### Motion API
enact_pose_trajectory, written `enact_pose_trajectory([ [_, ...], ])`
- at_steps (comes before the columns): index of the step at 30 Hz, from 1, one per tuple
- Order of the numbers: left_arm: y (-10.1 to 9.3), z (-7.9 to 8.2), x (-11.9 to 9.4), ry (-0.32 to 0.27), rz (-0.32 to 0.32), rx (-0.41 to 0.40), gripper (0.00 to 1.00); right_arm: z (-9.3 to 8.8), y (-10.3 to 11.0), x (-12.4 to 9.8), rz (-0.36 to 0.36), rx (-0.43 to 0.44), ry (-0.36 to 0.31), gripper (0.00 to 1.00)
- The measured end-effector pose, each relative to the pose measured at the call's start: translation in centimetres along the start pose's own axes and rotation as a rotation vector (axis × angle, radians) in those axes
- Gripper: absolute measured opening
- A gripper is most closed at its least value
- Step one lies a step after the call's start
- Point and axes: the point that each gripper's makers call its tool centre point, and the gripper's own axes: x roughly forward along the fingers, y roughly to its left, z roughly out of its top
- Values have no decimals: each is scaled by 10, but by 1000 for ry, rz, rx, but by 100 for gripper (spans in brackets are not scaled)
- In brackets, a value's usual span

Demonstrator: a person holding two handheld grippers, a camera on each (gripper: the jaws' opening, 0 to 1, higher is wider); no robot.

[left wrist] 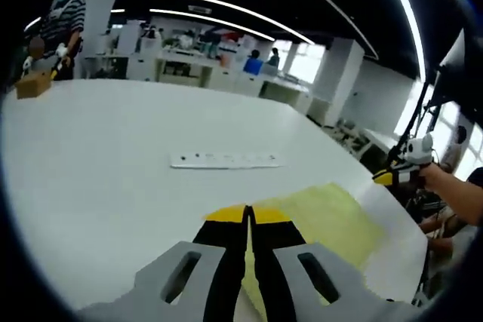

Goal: Fold the garment on the visible template until the final outline fits inside the template.

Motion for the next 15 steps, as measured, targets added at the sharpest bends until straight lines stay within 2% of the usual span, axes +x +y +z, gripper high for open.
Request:
enact_pose_trajectory([
  [9, -16, -14, -22, -3, -15, 12, 0, -24, 16, -18, 17, -3, -13, 13],
  [15, -25, -31, -34, 4, -27, 13, 0, -43, 25, -25, 30, 7, -9, 13],
])
